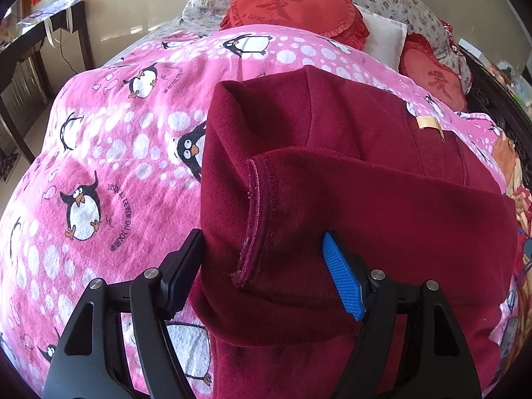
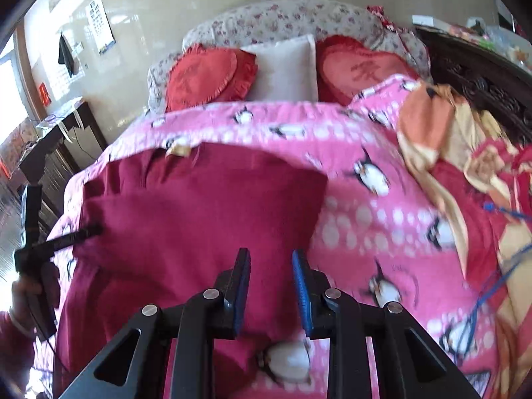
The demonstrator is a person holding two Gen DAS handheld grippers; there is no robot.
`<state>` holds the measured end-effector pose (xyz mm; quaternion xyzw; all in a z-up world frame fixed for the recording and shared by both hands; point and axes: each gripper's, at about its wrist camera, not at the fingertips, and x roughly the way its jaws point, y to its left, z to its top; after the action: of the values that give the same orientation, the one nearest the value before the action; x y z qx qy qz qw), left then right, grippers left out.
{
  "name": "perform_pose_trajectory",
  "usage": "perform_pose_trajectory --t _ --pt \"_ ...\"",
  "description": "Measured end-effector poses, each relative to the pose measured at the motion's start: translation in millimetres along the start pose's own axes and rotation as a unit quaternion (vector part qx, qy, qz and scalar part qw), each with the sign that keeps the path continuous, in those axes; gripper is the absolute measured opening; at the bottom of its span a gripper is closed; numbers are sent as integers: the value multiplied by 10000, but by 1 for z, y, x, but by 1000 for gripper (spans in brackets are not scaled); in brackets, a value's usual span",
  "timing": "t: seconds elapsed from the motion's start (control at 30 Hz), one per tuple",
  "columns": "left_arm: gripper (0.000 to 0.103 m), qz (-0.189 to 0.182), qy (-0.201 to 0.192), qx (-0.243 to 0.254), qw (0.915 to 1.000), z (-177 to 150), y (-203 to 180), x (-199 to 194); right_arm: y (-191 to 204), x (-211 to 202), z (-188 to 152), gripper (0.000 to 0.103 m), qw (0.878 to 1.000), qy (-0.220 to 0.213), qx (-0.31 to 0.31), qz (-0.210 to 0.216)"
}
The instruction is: Fold small clothes
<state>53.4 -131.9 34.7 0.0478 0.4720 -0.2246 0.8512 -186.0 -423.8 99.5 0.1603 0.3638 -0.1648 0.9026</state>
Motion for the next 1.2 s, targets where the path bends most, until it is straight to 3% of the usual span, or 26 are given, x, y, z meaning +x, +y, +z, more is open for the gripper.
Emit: perform_pose_trajectory --t 0.07,0.13,0.2,0.27,0.5,0.63,0.7,0.87,1.03,1.2 --pt "75 -4 22 -18 10000 0 0 3 3 21 10 24 10000 73 -18 -63" --pt "78 -36 100 -60 9999 0 2 9 -2 44 16 24 9989 224 -3 -419" --pt "80 -80 135 -111 9998 1 4 11 -12 58 20 27 9987 287 145 -386" --pt "80 -85 167 -111 9998 2 5 10 -20 55 22 33 9986 254 355 -287" --pt "80 30 110 -55 9999 -12 11 -19 -12 10 -6 36 9989 361 210 -220" --pt "80 105 149 -168 9997 -31 15 -37 -8 33 -34 44 9951 925 15 -339" --pt "80 114 231 -237 9994 -41 16 -48 -13 35 -35 45 9956 882 177 -278" --pt "80 121 146 -443 9988 -70 17 -82 -12 -12 -26 45 9978 420 513 22" --pt "79 181 86 -527 9984 -99 12 -105 -6 -68 -39 48 9976 17 656 206" --pt "80 63 92 -401 9991 -121 7 -131 2 -110 -53 48 9970 -19 702 335"
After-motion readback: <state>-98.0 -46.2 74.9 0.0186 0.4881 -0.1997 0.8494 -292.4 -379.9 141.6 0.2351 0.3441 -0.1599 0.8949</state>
